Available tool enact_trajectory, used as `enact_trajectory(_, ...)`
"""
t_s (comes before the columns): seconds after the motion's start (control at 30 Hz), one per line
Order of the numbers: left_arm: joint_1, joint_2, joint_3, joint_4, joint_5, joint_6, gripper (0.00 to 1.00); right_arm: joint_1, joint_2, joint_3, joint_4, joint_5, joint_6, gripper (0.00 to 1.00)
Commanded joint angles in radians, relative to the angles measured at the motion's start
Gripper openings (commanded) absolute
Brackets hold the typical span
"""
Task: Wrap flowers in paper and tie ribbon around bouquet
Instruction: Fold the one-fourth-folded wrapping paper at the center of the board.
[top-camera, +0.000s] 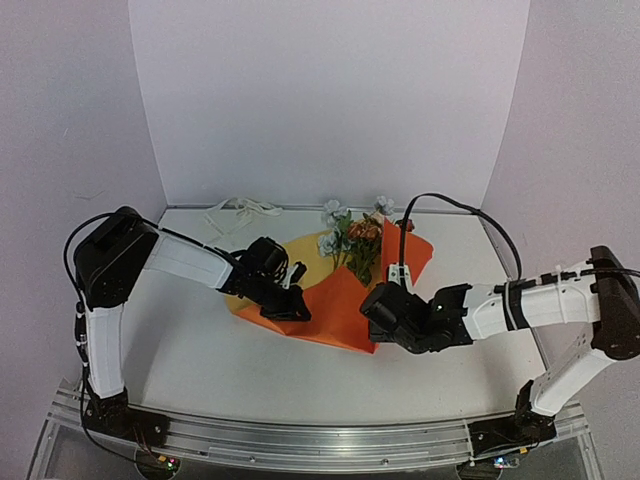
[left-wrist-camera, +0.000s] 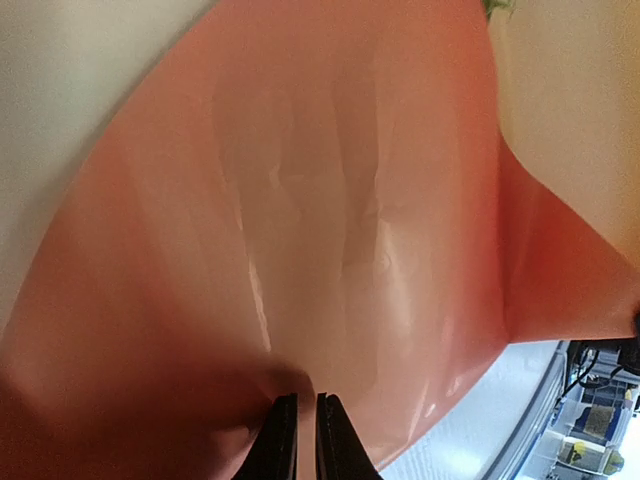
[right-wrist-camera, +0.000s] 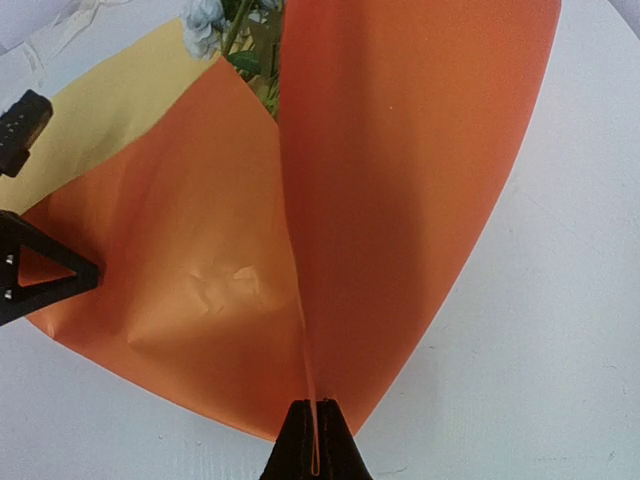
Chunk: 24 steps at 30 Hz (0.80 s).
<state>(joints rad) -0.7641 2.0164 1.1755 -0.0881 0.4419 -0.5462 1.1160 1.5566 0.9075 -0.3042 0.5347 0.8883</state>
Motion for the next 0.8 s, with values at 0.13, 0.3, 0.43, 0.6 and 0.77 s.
enact_trajectory(0.13, -0.036, 0.059, 0.064, 0.008, 0.007, -0.005, 0.1, 0.004, 0.08, 0.092, 0.097, -0.127, -0.2, 0.0)
enact_trajectory(0.3, -0.069, 0.065, 0.06, 0.026, -0.006, -0.041, 0.1, 0.001, 0.124, 0.087, 0.176, -0.229, -0.271, 0.01)
enact_trajectory(0.43, -0.082, 0.048, 0.047, 0.045, -0.024, -0.068, 0.1, -0.009, 0.181, 0.09, 0.186, -0.269, -0.271, 0.03)
enact_trajectory(0.6, -0.081, -0.003, 0.031, 0.047, -0.052, -0.077, 0.14, -0.02, 0.226, 0.085, 0.208, -0.287, -0.263, 0.13)
enact_trajectory(0.77, -0.067, -0.052, 0.009, 0.056, -0.067, -0.099, 0.16, -0.024, 0.213, 0.07, 0.23, -0.286, -0.253, 0.24)
